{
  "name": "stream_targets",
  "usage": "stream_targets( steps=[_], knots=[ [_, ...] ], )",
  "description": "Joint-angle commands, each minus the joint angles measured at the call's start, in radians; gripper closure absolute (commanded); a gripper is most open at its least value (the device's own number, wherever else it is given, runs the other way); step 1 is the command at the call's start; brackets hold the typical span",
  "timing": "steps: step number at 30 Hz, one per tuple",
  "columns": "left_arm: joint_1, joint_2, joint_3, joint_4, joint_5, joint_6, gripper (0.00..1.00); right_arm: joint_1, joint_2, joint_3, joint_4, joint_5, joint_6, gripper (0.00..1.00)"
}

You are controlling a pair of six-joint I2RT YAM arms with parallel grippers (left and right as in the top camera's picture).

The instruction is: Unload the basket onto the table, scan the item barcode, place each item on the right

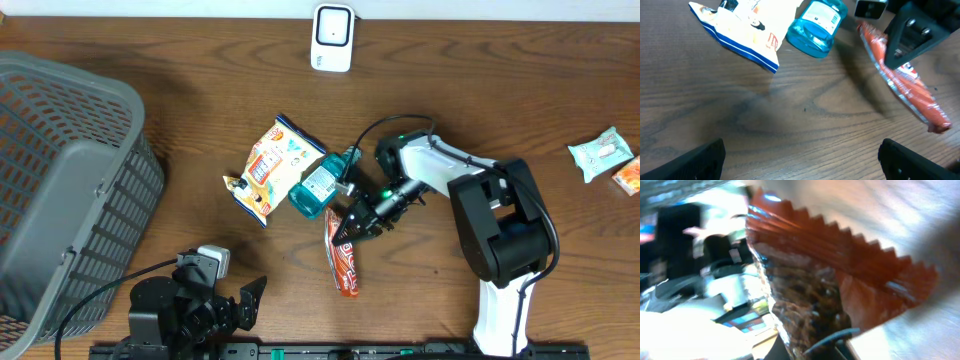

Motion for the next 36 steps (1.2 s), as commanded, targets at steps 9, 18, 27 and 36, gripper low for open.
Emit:
stream_targets(
  steps=[9, 18, 27, 36],
  knots=[
    [0.002, -0.004, 0.009, -0.002, -0.005, 0.010, 0.02, -0.004, -0.004, 0.000, -0.041, -0.419, -0.711, 0.99],
    [0.002, -0.004, 0.009, -0.003, -0.005, 0.010, 0.02, 0.002, -0.005, 0.029, 0.120, -0.419, -0.910, 0.99],
    [0.002, -0.004, 0.009, -0.002, -0.005, 0.010, 0.02, -0.013, -0.006, 0.310, 0.110, -0.420, -0.908, 0.99],
    [0.002, -0.004, 0.009, -0.002, -0.005, 0.010, 0.02, 0.013, -0.006, 0.605, 0.103, -0.420, -0.909, 0.99]
  ],
)
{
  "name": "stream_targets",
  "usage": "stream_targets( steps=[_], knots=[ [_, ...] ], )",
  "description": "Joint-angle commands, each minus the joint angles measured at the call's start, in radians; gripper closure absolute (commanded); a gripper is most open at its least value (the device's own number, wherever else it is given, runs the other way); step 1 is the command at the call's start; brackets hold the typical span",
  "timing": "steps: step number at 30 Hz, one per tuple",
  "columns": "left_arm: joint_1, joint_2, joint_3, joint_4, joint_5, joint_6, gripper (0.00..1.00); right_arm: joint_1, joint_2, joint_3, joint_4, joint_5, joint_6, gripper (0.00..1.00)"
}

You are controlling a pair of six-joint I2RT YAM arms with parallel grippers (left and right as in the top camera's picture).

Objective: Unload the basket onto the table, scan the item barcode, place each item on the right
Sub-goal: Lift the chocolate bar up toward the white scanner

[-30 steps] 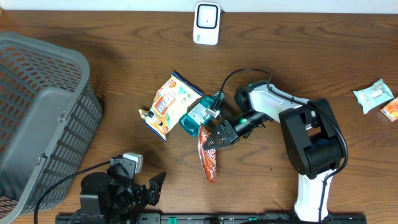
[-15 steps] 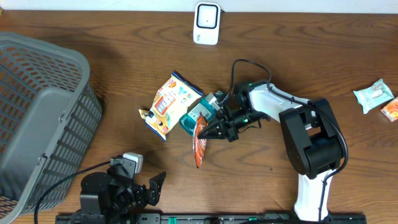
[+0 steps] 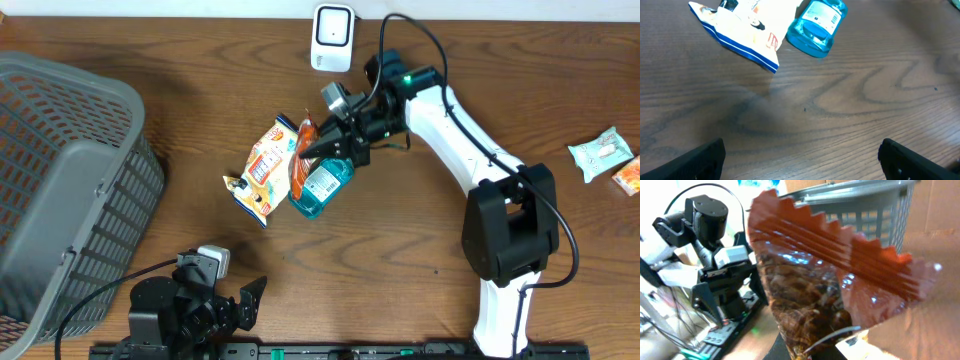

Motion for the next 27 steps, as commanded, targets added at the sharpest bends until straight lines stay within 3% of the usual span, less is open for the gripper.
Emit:
stream_targets(
  steps=[1, 14, 19, 22, 27],
  knots=[
    [0.002, -0.004, 0.009, -0.002, -0.005, 0.010, 0.02, 0.020, -0.006, 0.111, 0.005, -0.039, -0.020, 0.99],
    [0.002, -0.004, 0.009, -0.002, -0.005, 0.010, 0.02, 0.046, -0.006, 0.305, 0.346, -0.039, -0.003, 0.99],
    [0.002, -0.004, 0.009, -0.002, -0.005, 0.010, 0.02, 0.059, -0.006, 0.334, 0.575, -0.039, 0.188, 0.99],
    [0.002, -0.004, 0.009, -0.002, -0.005, 0.010, 0.02, 0.071, -0.008, 0.334, 0.775, -0.039, 0.410, 0.99],
    [0.002, -0.004, 0.009, -0.002, -0.005, 0.010, 0.02, 0.084, -0.008, 0.334, 0.894, -0.039, 0.510, 0.99]
  ],
)
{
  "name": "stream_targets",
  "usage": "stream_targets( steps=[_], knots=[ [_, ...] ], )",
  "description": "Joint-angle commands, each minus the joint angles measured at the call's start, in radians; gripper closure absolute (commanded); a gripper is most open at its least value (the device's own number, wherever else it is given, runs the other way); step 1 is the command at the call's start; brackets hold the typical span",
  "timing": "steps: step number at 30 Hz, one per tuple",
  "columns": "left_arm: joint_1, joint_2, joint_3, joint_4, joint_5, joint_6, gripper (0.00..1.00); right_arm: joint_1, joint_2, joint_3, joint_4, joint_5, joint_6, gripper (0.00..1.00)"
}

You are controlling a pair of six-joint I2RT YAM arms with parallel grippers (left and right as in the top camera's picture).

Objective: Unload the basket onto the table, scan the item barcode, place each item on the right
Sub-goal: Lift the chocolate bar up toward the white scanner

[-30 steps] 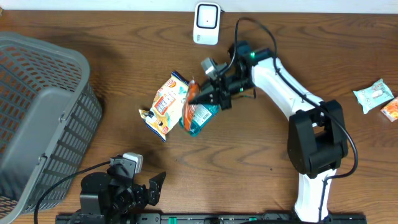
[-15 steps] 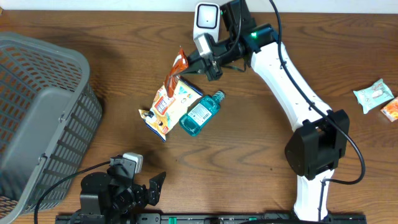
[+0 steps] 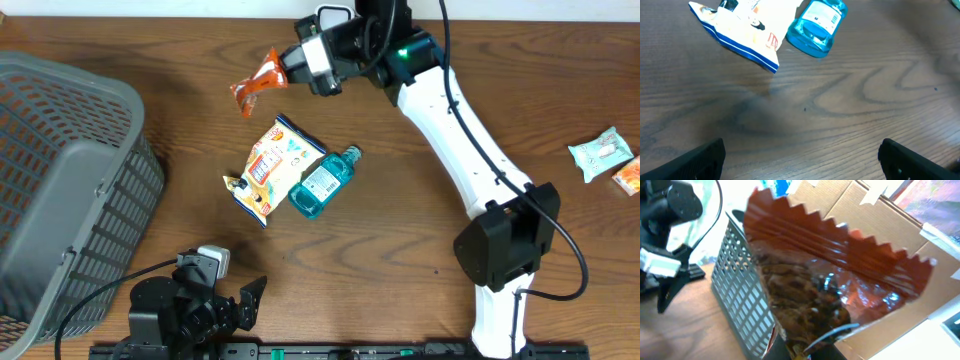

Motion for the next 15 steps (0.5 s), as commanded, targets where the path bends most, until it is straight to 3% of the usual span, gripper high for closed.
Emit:
stream_targets(
  steps=[1, 10, 15],
  knots=[
    [0.002, -0.004, 0.009, -0.002, -0.005, 0.010, 0.02, 0.016, -0.009, 0.018, 0.050, -0.021, 0.145, 0.99],
    [0.002, -0.004, 0.009, -0.002, -0.005, 0.010, 0.02, 0.038, -0.013, 0.018, 0.290, -0.021, 0.353, 0.99],
    [0.002, -0.004, 0.009, -0.002, -0.005, 0.010, 0.02, 0.041, -0.013, 0.017, 0.271, -0.021, 0.550, 0.99]
  ],
)
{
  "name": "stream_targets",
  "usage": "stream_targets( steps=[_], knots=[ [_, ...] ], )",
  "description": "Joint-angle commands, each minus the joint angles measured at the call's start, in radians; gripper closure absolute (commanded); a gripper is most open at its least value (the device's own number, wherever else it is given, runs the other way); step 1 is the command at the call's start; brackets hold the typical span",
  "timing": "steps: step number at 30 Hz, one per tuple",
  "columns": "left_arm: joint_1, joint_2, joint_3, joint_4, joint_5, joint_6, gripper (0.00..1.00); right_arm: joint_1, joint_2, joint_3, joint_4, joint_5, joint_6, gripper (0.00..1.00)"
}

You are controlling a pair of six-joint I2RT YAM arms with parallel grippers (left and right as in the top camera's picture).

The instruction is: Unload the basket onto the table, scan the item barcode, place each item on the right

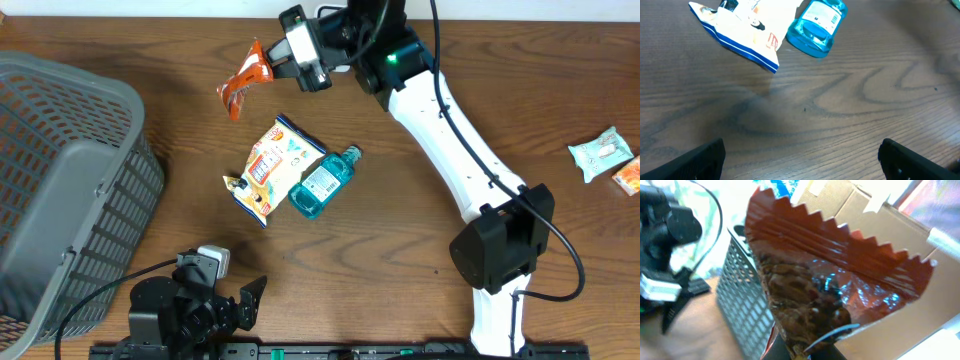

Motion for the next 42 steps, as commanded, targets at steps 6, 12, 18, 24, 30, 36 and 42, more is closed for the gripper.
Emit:
stream_targets(
  steps=[6, 12, 18, 24, 30, 36, 42],
  knots=[
    [0.002, -0.004, 0.009, -0.003, -0.005, 0.010, 0.02, 0.006, -0.013, 0.016, -0.346, -0.013, 0.499, 0.98],
    [0.002, -0.004, 0.009, -0.003, -0.005, 0.010, 0.02, 0.018, -0.011, 0.015, -0.725, -0.012, 0.454, 0.99],
    [0.002, -0.004, 0.009, -0.003, -0.005, 0.010, 0.02, 0.027, -0.011, 0.015, -0.760, -0.010, 0.897, 0.98],
    [0.002, -0.004, 0.009, -0.003, -0.005, 0.010, 0.02, 0.008, -0.011, 0.015, -0.761, 0.002, 1.295, 0.99],
    [0.002, -0.004, 0.009, -0.003, -0.005, 0.010, 0.02, -0.005, -0.011, 0.015, -0.761, 0.001, 1.304, 0.99],
    [0.002, -0.004, 0.009, -0.003, -0.005, 0.010, 0.02, -0.005, -0.011, 0.015, -0.779, -0.005, 1.426, 0.99],
    [0.002, -0.004, 0.009, -0.002, -0.005, 0.010, 0.02, -0.005, -0.011, 0.015, -0.779, -0.005, 1.460, 0.99]
  ],
)
